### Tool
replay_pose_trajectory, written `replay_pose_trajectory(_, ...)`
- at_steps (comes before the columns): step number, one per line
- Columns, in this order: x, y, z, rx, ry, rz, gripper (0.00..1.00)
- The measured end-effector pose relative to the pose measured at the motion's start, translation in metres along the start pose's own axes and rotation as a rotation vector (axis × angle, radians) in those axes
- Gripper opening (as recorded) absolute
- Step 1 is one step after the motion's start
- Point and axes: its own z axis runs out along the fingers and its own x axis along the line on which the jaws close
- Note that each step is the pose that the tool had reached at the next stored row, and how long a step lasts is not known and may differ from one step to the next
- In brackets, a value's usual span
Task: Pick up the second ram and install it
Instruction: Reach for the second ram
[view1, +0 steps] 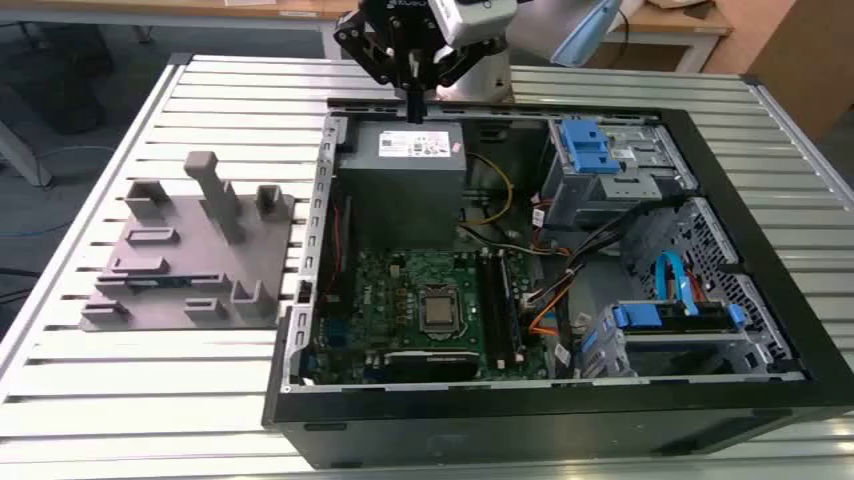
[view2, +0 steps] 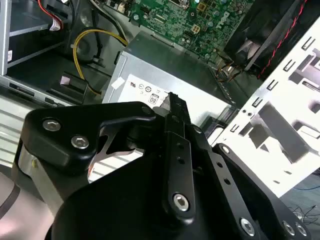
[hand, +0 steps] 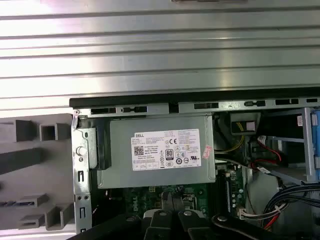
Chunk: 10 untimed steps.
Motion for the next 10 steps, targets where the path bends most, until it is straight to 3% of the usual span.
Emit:
replay_pose_trajectory(6,0.0008,-0.0001,0.0000,0.0000,0.0000,0.000,0.11)
replay_pose_trajectory(10,0.0109,-0.0008,-0.0004,0.0001,-0.0001,0.000,0.11)
